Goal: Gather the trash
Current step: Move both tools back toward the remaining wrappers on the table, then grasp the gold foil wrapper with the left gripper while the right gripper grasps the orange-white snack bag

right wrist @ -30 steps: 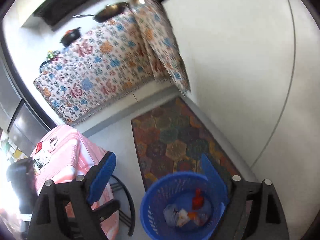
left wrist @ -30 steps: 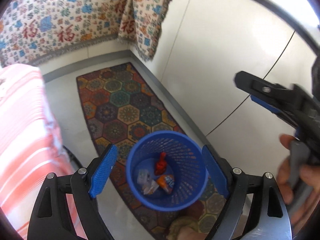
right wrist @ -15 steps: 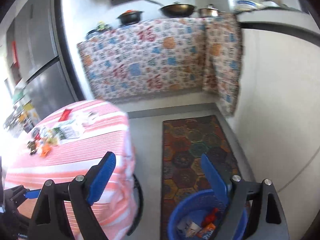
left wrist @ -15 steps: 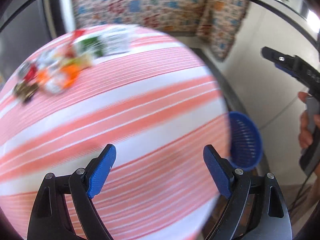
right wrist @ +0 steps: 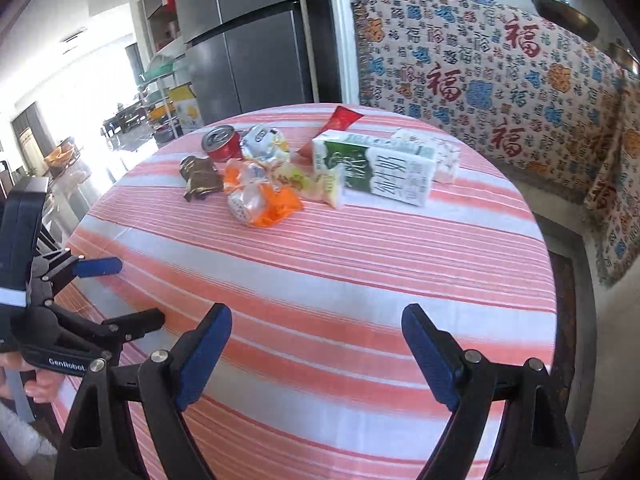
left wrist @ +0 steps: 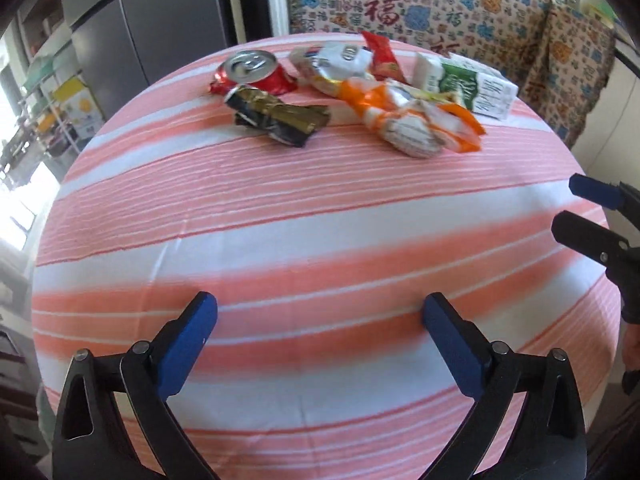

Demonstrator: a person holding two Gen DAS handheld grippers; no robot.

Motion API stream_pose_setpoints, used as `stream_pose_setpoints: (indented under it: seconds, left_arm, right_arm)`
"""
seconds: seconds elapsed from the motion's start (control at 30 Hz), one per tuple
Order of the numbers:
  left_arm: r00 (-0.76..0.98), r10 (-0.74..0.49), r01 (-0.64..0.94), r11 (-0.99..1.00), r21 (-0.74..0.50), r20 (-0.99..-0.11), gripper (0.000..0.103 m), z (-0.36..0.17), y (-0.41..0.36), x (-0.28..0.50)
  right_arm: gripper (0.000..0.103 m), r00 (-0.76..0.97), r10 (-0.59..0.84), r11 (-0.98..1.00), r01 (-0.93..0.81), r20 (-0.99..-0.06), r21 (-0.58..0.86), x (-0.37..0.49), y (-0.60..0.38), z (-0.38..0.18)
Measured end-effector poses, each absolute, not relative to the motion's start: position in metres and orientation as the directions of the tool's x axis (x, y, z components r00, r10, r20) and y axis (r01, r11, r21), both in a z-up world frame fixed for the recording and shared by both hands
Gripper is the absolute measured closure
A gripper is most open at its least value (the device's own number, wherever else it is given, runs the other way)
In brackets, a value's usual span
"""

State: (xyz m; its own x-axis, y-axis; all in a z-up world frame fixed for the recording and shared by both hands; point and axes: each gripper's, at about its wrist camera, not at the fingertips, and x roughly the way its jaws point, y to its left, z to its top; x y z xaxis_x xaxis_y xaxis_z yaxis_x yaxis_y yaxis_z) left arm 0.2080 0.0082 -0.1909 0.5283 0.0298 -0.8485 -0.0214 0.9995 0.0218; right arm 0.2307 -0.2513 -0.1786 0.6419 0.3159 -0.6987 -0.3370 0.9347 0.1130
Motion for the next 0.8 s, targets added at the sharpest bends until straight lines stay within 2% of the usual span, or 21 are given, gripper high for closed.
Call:
stream_pose_setpoints:
  seconds: [0.27,0.47,0.5,0.53,0.57,0.7,0.8]
  left_arm:
    - [0.569,0.026,-0.024,1.000,0.015,-0.822,0.000,-0.194,0.030,0.207]
    - [0.570,0.026,-0.024,1.000,0.015,-0.821,0.000,-0.192,0.027,0.209]
    - [0.570,0.026,-0.024,1.000,0.015,-0.821,0.000,-0.192,0.027,0.208]
    - [0.570,0.026,-0.024,1.000,0.015,-0.821,0.000,-0.192,0.028,0.208]
    - [0.570,0.025,-0.023,1.000,0.015,-0.821,0.000,-0.192,0.027,0.209]
    - [0.570,0.026,-0.024,1.000,0.015,-0.821,0.000,-0.192,0.027,0.208]
    - [0.571,0.027,-0.026,1.000,0.015,-0.821,0.000,-0.193,0.024,0.212]
  right_arm:
    - [0.014,0.632,0.396,0.904,-0.396,-0.666,0.162,0.279,-0.211,-0.171]
    - [0.017,0.630,0.411,0.888,-0.439,-0.659,0.134,0.298,-0.185,-0.176]
    - [0.032,0.613,0.417,0.882,-0.452,-0.671,0.134,0.299,-0.183,-0.178]
    - [0.060,0.596,0.408,0.880,-0.459,-0.691,0.123,0.298,-0.180,-0.181]
    - [0.068,0.589,0.389,0.882,-0.460,-0.708,0.102,0.295,-0.177,-0.183]
    - [0.070,0.574,0.369,0.894,-0.435,-0.731,0.110,0.276,-0.189,-0.182]
    - [0.070,0.593,0.272,0.944,-0.317,-0.758,0.091,0.253,-0.209,-0.180]
